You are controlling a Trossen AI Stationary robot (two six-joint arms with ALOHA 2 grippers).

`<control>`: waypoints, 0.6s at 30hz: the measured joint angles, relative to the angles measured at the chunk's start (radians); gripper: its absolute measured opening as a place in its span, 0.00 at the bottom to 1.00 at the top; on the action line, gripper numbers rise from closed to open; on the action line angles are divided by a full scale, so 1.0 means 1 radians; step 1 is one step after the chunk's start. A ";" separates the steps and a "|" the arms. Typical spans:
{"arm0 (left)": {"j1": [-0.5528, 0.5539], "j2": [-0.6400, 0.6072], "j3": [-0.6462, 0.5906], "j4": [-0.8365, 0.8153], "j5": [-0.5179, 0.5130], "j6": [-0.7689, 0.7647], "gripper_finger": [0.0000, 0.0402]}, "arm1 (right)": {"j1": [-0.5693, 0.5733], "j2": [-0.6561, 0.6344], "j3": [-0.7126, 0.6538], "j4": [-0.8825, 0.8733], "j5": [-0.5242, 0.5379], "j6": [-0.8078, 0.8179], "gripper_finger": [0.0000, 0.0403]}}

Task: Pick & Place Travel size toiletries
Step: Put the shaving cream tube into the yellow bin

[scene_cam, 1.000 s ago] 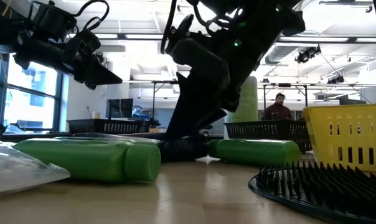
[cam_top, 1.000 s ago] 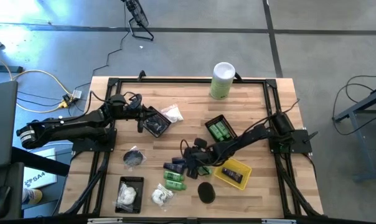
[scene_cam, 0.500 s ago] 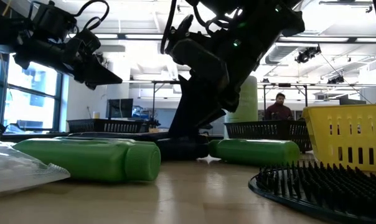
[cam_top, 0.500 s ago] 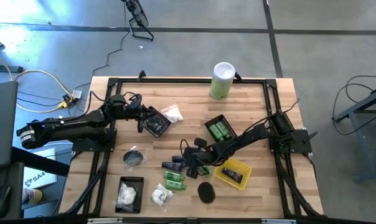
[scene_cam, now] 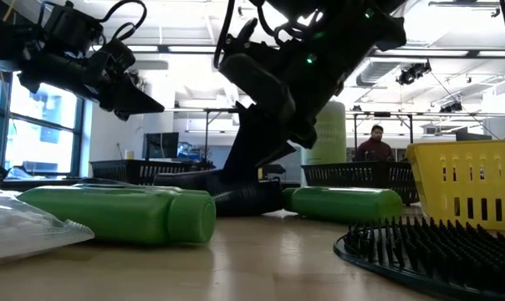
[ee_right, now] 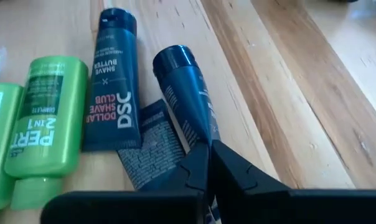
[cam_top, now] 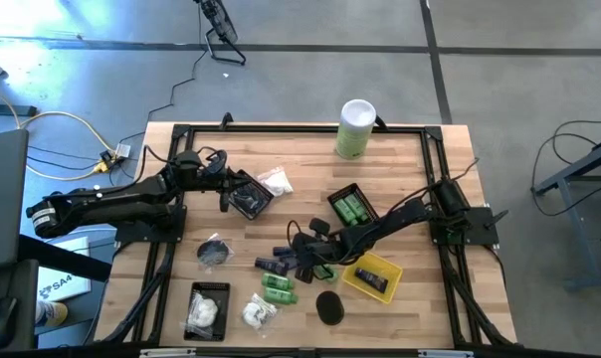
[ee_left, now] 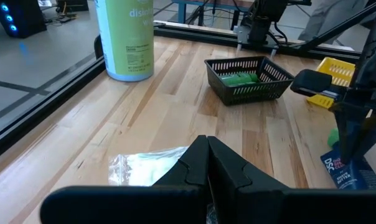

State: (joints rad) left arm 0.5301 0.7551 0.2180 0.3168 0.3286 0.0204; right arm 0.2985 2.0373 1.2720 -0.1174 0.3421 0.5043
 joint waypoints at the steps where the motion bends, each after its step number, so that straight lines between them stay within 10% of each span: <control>1: 0.000 0.000 0.000 0.000 0.000 0.000 0.00 | 0.000 -0.001 0.000 0.000 0.006 0.000 0.01; 18: 0.000 0.000 0.000 -0.006 0.000 0.000 0.00 | 0.017 -0.157 0.000 -0.051 0.208 -0.011 0.01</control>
State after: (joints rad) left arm 0.5300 0.7547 0.2180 0.3107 0.3284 0.0201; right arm 0.3153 1.8806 1.2716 -0.1681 0.5498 0.4934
